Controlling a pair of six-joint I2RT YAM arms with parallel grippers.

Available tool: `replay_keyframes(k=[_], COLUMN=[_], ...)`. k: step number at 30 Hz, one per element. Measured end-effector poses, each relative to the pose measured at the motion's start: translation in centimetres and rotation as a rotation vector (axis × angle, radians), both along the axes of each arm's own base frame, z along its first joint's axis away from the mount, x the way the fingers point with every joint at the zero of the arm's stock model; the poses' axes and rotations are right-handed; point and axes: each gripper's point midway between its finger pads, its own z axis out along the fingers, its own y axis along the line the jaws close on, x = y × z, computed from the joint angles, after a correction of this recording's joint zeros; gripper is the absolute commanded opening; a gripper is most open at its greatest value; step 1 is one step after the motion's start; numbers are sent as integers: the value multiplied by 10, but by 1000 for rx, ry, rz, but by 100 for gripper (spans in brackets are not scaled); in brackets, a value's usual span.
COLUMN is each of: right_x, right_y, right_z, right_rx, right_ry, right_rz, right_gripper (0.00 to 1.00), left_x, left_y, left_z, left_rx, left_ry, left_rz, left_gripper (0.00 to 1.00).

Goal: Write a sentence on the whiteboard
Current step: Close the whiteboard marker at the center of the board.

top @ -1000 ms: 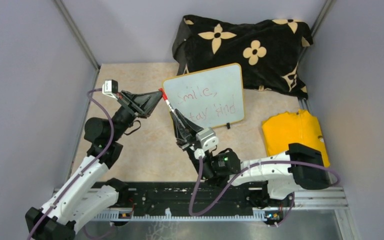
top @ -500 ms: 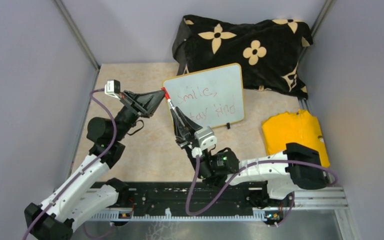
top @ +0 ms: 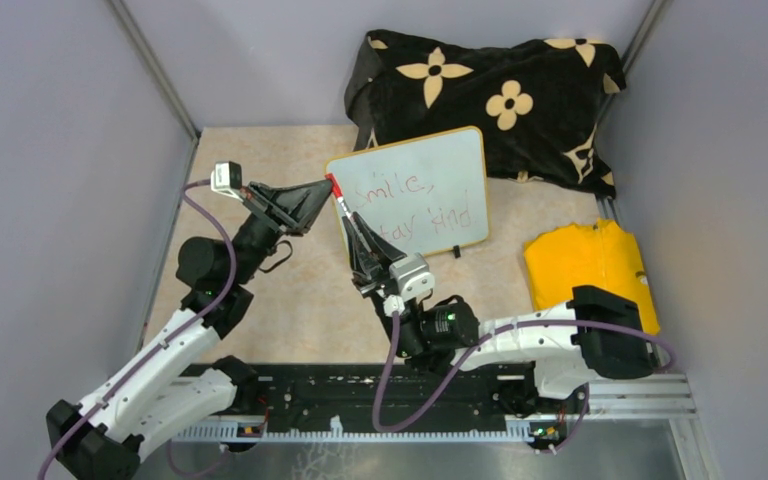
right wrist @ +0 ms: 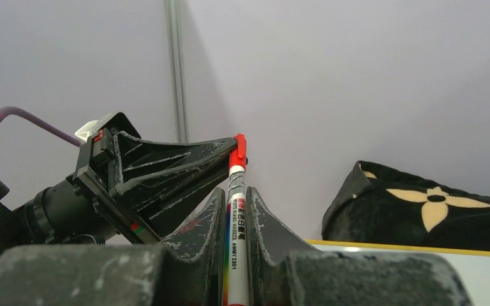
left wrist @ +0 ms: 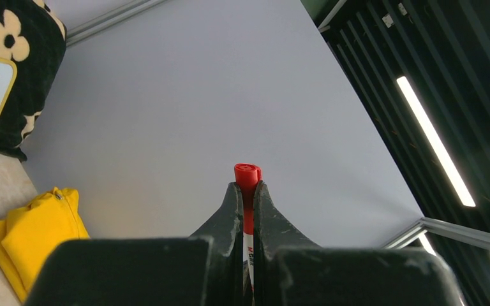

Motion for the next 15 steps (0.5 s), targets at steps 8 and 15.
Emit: replay_keyframes(k=[8, 15], right_x=[2, 5], right_y=[-2, -2], right_z=[1, 6], right_rx=[-3, 5], right_ry=[-4, -4], right_rz=[-15, -31], right_gripper=[0, 0], left_x=[1, 3], left_y=[-5, -5], left_z=[0, 3], left_rx=[-35, -82], left_ry=[9, 20], left_rz=[30, 83], left_gripper=[0, 0])
